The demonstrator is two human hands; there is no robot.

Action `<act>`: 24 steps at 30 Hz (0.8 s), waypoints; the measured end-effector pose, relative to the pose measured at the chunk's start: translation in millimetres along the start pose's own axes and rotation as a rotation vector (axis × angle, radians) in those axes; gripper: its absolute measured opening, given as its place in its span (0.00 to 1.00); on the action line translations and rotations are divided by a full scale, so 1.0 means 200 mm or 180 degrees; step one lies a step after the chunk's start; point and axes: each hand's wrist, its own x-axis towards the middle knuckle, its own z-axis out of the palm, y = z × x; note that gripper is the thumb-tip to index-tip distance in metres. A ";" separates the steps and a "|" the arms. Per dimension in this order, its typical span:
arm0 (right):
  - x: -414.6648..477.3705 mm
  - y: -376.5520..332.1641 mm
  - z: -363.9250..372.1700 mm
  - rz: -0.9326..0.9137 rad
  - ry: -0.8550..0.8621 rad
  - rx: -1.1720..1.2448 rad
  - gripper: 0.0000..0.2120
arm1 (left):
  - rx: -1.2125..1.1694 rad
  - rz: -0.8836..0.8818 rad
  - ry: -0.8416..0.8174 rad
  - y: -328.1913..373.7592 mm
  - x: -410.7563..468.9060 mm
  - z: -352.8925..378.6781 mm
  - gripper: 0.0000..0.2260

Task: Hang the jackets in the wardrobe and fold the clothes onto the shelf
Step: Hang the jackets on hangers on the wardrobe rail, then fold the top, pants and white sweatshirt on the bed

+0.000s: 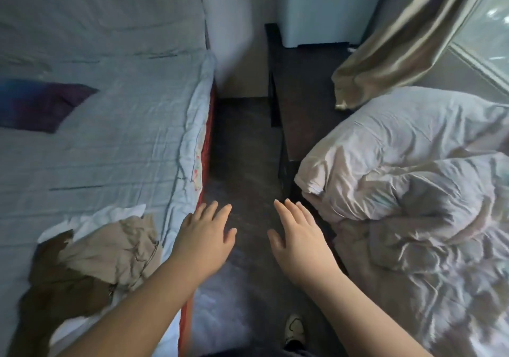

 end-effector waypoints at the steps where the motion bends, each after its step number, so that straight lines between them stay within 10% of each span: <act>1: 0.06 0.02 -0.02 -0.0094 -0.0063 -0.0009 0.30 | -0.0032 -0.0083 0.0012 0.01 0.03 0.00 0.27; 24: 1.10 -1.12 0.73 -0.2293 -0.1667 -0.0905 0.30 | -0.0884 -0.2230 0.0126 -1.26 0.01 0.24 0.28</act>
